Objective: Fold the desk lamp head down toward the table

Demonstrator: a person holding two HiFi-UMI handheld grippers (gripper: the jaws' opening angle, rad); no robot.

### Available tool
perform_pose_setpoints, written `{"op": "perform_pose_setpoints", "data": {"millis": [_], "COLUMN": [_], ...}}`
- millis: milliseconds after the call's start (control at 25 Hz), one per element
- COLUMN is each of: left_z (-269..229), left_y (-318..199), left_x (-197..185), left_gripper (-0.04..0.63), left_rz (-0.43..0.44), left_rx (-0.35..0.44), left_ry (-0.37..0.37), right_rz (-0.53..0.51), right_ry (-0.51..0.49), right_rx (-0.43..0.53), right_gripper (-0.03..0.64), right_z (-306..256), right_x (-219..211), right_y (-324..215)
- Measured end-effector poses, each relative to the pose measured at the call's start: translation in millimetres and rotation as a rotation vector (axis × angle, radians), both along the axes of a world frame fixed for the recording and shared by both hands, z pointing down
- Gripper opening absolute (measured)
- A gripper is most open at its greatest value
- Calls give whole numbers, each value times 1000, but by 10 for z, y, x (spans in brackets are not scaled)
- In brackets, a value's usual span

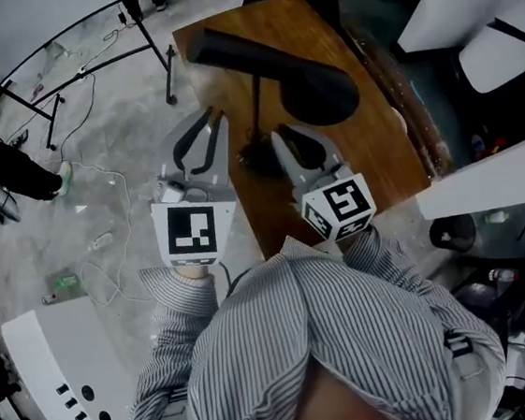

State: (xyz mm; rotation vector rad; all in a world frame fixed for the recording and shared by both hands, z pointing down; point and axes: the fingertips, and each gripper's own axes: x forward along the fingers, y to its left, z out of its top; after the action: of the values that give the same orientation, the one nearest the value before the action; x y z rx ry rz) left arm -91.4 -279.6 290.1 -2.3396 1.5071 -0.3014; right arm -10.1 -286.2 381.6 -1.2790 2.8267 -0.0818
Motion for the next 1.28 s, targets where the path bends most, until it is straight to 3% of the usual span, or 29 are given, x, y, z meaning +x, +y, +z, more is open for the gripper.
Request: {"op": "perform_pose_setpoints", "data": {"millis": [80,200,400,800,1080,1280], "left_z": [217,554,959,1233,1297,1296], "left_y": [21,62,111,158,148,164], "left_x": [113,348,567,574,557,561], "left_gripper": [23,8,7,6,6,6], "left_rz": [8,93,174,143,138,158], "left_rx": [-48,-164,-294,-374,-369,-379], "left_ry": [82,210,324,356,291,326], "right_rz": [-2,-16,-28,1,-8,-7], "right_ry": [0,-7,9,69,83,88], "right_rx": [0,-5,-36,-82,-100,-130], "right_gripper": [26,11,6,0,0,0], "right_z": [-1,4,139,277,338,407], "right_x": [46,83,65,155,153,169], "right_y": [39,106,208,204,213,215]}}
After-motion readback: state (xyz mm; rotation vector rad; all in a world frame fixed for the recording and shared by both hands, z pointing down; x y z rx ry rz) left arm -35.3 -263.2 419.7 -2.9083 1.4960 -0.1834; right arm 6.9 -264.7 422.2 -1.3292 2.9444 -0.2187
